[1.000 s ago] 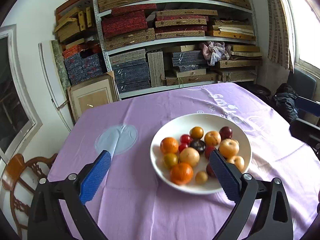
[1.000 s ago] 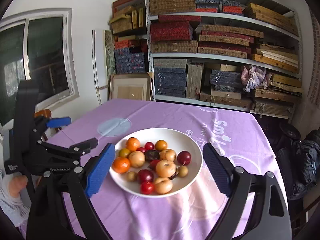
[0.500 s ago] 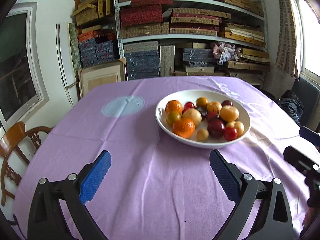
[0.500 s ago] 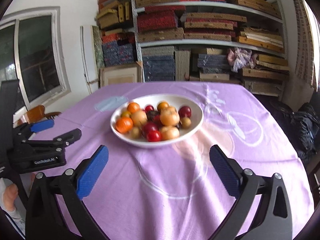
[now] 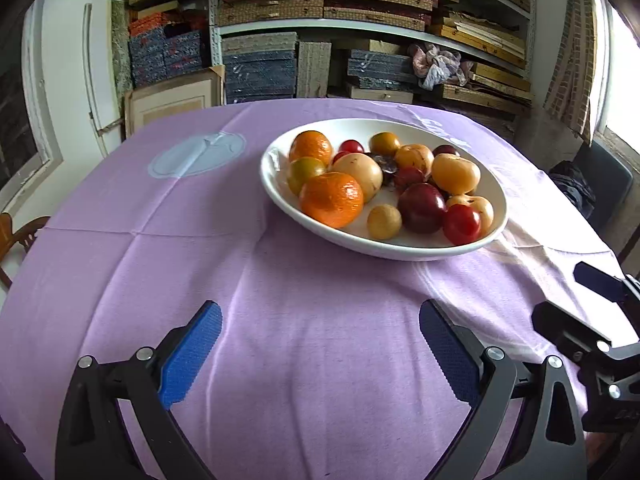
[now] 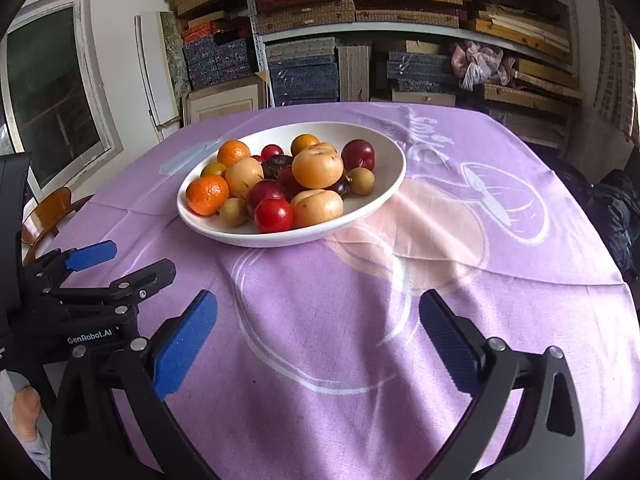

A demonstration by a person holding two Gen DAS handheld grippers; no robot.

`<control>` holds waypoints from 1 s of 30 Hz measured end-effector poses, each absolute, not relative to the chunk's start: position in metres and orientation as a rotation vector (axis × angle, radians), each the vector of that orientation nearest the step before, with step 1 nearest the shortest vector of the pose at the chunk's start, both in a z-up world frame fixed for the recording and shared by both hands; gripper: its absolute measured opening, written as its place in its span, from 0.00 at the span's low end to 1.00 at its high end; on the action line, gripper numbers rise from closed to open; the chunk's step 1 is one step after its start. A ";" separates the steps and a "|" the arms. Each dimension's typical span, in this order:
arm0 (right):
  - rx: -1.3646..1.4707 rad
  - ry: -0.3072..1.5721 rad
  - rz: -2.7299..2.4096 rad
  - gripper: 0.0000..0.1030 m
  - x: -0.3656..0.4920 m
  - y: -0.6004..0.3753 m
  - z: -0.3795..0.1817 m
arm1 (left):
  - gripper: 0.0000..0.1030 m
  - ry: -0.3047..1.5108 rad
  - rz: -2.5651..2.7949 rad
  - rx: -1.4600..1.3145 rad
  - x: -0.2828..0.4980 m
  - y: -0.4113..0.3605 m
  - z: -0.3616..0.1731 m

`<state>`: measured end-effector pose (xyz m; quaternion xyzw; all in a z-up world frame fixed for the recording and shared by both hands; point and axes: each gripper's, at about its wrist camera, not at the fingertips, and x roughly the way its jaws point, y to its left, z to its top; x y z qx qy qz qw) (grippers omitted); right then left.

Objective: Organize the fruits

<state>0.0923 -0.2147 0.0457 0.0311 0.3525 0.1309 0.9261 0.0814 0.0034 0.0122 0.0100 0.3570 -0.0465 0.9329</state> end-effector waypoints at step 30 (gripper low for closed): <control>0.109 0.782 0.279 0.96 0.108 -0.223 0.035 | 0.97 0.679 -0.077 0.138 0.083 -0.021 0.018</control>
